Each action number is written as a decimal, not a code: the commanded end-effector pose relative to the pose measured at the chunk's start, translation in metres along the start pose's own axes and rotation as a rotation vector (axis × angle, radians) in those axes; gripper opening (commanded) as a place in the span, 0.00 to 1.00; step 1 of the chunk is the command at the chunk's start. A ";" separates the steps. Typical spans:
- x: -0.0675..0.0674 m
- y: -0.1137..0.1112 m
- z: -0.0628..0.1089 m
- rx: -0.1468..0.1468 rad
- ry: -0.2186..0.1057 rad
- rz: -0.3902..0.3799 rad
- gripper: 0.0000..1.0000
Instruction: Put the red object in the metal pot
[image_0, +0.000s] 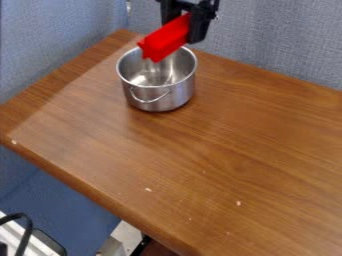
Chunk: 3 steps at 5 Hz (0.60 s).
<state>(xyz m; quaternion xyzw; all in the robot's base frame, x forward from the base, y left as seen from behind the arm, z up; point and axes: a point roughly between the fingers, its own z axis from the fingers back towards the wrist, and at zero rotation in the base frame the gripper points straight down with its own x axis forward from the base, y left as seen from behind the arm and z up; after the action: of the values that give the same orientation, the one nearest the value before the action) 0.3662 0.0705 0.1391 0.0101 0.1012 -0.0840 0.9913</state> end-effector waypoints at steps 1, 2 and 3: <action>-0.010 0.021 0.024 0.050 -0.074 0.058 0.00; -0.009 0.038 0.014 0.071 -0.057 0.112 0.00; -0.011 0.048 0.005 0.081 -0.038 0.210 0.00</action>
<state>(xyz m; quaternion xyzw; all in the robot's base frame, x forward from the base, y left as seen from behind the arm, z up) 0.3640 0.1118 0.1246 0.0454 0.1074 0.0061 0.9932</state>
